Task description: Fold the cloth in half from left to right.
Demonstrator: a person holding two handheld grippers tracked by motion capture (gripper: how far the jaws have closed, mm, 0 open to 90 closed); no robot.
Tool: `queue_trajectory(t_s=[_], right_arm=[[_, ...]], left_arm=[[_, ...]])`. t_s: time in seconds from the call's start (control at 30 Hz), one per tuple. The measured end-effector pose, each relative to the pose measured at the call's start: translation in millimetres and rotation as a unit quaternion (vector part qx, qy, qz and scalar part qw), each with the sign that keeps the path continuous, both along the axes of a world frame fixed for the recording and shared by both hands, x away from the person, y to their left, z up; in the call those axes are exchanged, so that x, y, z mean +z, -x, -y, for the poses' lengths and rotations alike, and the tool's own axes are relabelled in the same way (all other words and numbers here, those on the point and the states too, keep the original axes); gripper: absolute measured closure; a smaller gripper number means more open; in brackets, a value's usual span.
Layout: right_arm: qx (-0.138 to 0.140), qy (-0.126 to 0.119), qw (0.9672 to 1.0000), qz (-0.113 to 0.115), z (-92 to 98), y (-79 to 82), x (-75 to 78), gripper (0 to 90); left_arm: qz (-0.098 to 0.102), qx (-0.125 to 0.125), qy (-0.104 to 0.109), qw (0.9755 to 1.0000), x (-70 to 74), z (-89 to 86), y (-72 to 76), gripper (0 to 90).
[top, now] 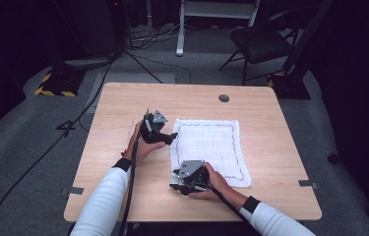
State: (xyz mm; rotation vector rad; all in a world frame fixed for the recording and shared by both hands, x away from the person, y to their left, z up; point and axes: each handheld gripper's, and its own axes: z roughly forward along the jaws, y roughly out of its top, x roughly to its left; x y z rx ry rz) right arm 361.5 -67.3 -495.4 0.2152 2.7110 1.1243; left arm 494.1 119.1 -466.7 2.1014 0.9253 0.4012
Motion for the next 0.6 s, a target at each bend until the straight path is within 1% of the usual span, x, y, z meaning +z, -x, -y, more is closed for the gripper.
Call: queue_trajectory(t_s=[0.03, 0.07, 0.13, 0.17, 0.23, 0.3, 0.33, 0.37, 0.4, 0.43, 0.47, 0.5, 0.53, 0.57, 0.6], right_arm=[[0.000, -0.002, 1.0000, -0.002, 0.0, -0.1, -0.4, 50.6], [-0.001, -0.005, 1.0000, -0.008, 0.7, -0.5, -0.9, 51.8], [-0.007, -0.008, 0.9999, -0.010, 2.2, -1.6, -1.3, 55.0], [-0.012, -0.009, 0.9998, -0.010, 2.7, -1.7, -1.2, 57.0], [-0.015, -0.007, 0.9998, -0.005, 4.6, -1.3, -1.1, 60.9], [-0.018, -0.001, 0.9998, 0.001, 7.0, -1.0, -0.3, 64.1], [-0.022, 0.000, 0.9998, 0.001, 8.0, -1.4, 0.1, 66.1], [-0.023, 0.003, 0.9997, 0.002, 8.9, -2.1, 0.4, 68.5], [-0.027, 0.002, 0.9996, 0.001, 9.5, -2.3, 0.1, 72.0], [-0.028, 0.000, 0.9996, -0.005, 10.1, -2.5, -0.2, 75.3], [-0.031, -0.002, 0.9995, -0.005, 10.3, -2.3, -0.4, 77.8], [-0.033, 0.000, 0.9994, -0.004, 10.3, -2.0, -0.2, 79.6], [-0.034, 0.001, 0.9994, -0.004, 10.4, -1.7, 0.0, 81.2], [-0.035, 0.001, 0.9994, -0.005, 10.7, -1.5, 0.0, 81.8], [-0.035, 0.000, 0.9994, -0.005, 11.2, -1.5, -0.1, 82.3]], left_arm=[[-0.008, 0.009, 0.007, 0.9999, -2.7, 2.0, -5.2, 23.0], [-0.012, 0.015, 0.005, 0.9998, -5.5, 4.2, -10.1, 22.9], [-0.018, 0.028, -0.001, 0.9994, -11.9, 9.1, -19.0, 23.1], [-0.022, 0.033, -0.009, 0.9992, -15.0, 12.6, -23.2, 23.0], [-0.019, 0.046, -0.030, 0.9983, -18.7, 18.8, -30.4, 22.7], [-0.020, 0.056, -0.026, 0.9979, -20.4, 22.0, -37.3, 22.6], [-0.019, 0.061, -0.032, 0.9975, -20.6, 23.3, -40.0, 22.0], [-0.019, 0.069, -0.032, 0.9969, -21.7, 24.8, -42.4, 21.0], [-0.021, 0.073, -0.037, 0.9964, -23.3, 25.7, -45.0, 20.5], [-0.023, 0.080, -0.043, 0.9956, -25.9, 27.1, -47.4, 20.6], [-0.025, 0.086, -0.051, 0.9947, -28.6, 28.0, -49.5, 20.5], [-0.030, 0.091, -0.053, 0.9940, -31.2, 28.2, -51.1, 20.5], [-0.034, 0.090, -0.046, 0.9943, -32.8, 26.6, -52.4, 19.9], [-0.041, 0.089, -0.030, 0.9947, -34.1, 24.9, -53.2, 20.6], [-0.045, 0.090, -0.021, 0.9947, -35.0, 23.6, -53.1, 23.0]])
